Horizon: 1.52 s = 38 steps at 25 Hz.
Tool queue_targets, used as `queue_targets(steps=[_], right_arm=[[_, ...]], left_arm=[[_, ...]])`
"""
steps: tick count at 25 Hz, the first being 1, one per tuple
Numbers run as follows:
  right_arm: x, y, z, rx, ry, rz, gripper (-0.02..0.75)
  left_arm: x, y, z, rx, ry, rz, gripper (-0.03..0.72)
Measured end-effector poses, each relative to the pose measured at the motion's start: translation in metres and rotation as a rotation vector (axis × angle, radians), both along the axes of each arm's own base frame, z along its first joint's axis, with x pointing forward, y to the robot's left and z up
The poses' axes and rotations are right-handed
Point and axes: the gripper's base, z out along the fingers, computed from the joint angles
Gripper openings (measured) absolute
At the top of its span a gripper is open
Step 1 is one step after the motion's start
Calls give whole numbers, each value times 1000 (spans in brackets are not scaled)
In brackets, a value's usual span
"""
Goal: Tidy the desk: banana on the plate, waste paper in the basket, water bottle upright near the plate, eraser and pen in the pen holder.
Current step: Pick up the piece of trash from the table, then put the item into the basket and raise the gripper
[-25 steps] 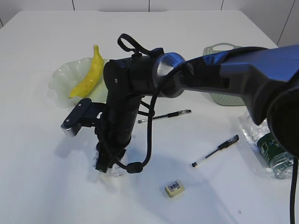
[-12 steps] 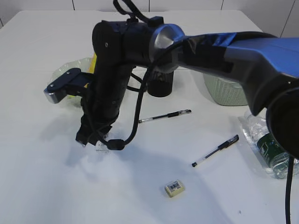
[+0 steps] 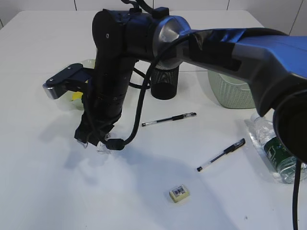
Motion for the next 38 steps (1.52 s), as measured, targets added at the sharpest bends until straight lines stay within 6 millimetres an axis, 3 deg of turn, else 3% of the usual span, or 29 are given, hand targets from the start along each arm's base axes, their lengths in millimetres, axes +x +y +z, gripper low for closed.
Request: queue_targets(steps=[8, 20, 38], right_arm=[[6, -2, 4, -15, -35, -98, 79], [23, -3, 44, 55, -154, -290, 79], [47, -29, 44, 27, -207, -551, 78]], left_arm=[[0, 0, 0, 0, 0, 0, 303], [2, 0, -1, -2, 4, -2, 300], [12, -1, -5, -1, 28, -4, 300]])
